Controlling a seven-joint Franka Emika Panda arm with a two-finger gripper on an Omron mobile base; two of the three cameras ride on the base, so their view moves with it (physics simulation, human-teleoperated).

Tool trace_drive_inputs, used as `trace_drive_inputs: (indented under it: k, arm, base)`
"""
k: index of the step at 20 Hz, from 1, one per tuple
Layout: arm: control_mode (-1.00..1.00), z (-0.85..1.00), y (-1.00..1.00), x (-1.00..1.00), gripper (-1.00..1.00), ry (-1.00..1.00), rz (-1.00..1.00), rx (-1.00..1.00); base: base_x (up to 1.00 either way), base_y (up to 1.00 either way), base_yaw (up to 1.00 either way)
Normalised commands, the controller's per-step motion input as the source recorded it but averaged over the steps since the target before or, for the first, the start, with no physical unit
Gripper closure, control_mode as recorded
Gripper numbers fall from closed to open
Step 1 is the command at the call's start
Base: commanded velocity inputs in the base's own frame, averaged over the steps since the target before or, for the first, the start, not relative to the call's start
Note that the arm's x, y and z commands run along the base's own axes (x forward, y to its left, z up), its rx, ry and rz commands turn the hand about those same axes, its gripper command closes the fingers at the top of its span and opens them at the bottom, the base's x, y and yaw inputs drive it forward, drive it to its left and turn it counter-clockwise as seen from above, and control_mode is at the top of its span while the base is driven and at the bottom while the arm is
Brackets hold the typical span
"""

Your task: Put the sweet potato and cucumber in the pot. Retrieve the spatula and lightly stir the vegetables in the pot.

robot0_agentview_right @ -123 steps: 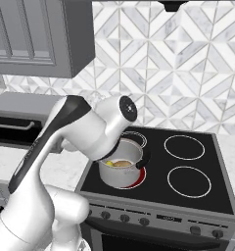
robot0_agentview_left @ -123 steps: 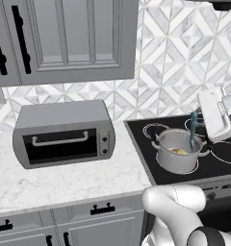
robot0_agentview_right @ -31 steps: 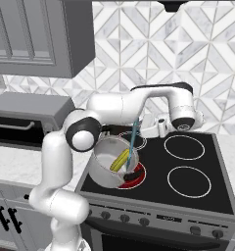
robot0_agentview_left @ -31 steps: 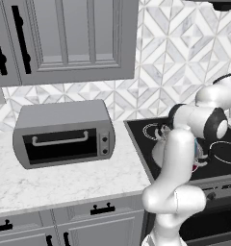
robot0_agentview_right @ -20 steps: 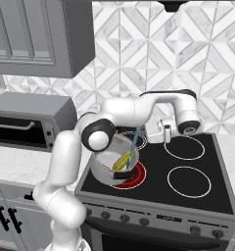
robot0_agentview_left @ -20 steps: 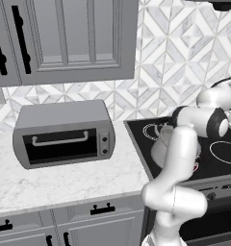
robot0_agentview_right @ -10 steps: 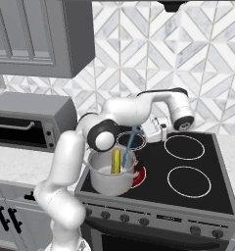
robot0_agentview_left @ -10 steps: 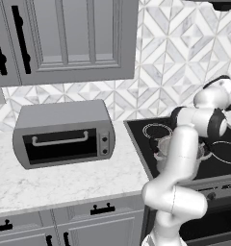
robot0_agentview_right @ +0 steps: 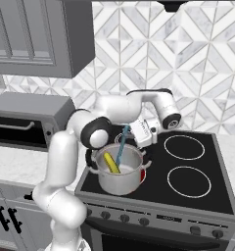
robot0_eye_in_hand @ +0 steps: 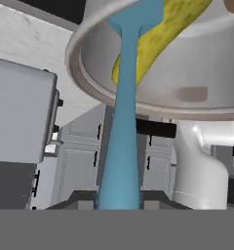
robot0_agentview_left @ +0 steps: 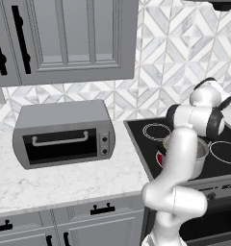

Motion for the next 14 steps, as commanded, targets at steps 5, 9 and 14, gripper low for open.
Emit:
trace_drive_inputs:
  k: [5,9,14]
  arm:
    - [-1.00,0.00,0.06,-0.10,1.00,-0.25,0.07,-0.01]
    - [-1.00,0.02,0.00,-0.01,1.00,-0.32,0.06,-0.03]
    - [-1.00,0.04,0.00,-0.02,1.00,-0.31,0.06,-0.03]
  base:
    - [0.00,0.00,0.00]
    - [0.00,0.00,0.00]
    - [0.00,0.00,0.00]
